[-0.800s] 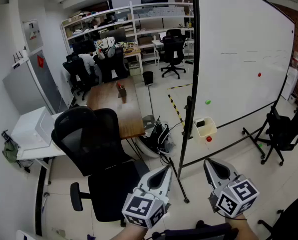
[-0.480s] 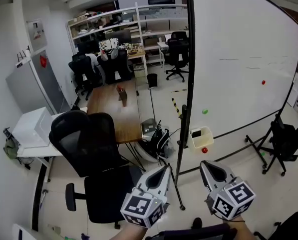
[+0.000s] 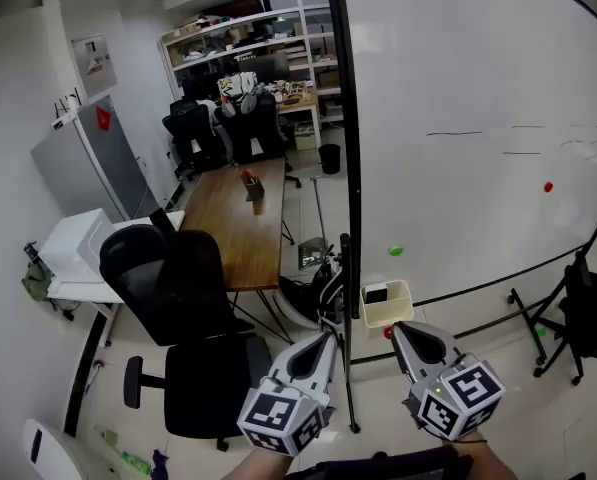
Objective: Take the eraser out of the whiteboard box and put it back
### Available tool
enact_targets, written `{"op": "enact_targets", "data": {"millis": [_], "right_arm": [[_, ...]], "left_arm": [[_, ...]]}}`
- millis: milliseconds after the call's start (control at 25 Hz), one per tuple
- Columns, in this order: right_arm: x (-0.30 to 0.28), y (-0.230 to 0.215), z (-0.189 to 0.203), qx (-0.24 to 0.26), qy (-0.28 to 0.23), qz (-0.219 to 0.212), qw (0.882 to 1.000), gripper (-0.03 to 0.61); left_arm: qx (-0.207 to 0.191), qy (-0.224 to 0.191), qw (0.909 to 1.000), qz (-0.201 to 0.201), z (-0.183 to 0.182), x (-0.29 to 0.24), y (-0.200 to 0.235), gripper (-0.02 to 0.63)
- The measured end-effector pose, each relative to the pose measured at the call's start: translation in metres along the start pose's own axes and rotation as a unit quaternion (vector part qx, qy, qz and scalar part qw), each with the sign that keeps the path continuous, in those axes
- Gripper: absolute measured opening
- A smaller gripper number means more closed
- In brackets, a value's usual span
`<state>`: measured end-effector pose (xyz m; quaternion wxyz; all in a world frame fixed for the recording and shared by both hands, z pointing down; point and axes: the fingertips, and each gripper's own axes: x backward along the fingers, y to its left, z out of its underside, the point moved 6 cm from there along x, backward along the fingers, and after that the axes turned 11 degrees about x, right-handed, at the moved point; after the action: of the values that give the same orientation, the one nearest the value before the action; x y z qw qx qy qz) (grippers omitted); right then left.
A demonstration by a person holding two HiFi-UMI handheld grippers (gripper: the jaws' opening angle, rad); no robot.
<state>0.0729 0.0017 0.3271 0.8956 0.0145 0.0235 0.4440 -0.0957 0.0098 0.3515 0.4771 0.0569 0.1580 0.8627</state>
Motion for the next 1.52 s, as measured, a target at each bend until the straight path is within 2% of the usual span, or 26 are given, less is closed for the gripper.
{"op": "enact_targets", "data": {"millis": [160,360,520,720,880,1040,1200,1280,1400,1480,1520], "right_arm": [[-0.01,-0.032,0.002,0.003,0.002,-0.03,1.0,0.021],[-0.027,-0.063,0.005,-0.005,0.006,-0.034,0.999,0.021],[-0.058,-0.072,0.006,-0.003,0.015,-0.001,1.0,0.021],[-0.104,-0.068,0.008,0.0,0.03,0.032,0.999,0.021],[-0.13,-0.072,0.015,-0.015,0.031,0.058,0.998,0.021],[-0.148,-0.084,0.024,-0.012,0.037,0.065,0.997,0.021],[-0.151,-0.105,0.024,-0.011,0.038,0.06,0.997,0.025],[-0.151,-0.113,0.025,-0.007,0.044,0.048,0.998,0.115],[-0.152,-0.128,0.037,-0.012,0.058,0.041,0.997,0.124],[-0.156,-0.132,0.051,-0.017,0.075,0.031,0.997,0.164],[-0.159,-0.133,0.058,-0.018,0.084,0.027,0.996,0.164]], "left_arm": [[-0.004,-0.007,0.9996,-0.028,0.0,-0.029,-0.012,0.026],[0.002,0.005,0.9994,-0.034,0.0,-0.061,-0.014,0.028],[-0.009,0.015,0.9997,-0.017,-0.008,-0.081,0.009,0.027],[0.01,0.023,0.9996,0.014,-0.021,-0.095,0.052,0.028],[-0.003,0.035,0.9987,0.037,-0.021,-0.109,0.076,0.026],[0.005,0.034,0.9988,0.035,-0.018,-0.126,0.092,0.028],[-0.001,0.012,0.9999,-0.007,-0.024,-0.138,0.087,0.028],[0.003,0.007,0.9998,-0.018,-0.022,-0.142,0.082,0.028],[0.017,0.008,0.9994,-0.027,-0.014,-0.154,0.078,0.028],[0.028,0.008,0.9989,-0.038,-0.009,-0.159,0.079,0.026],[0.03,0.01,0.9986,-0.042,-0.006,-0.161,0.08,0.028]]}}
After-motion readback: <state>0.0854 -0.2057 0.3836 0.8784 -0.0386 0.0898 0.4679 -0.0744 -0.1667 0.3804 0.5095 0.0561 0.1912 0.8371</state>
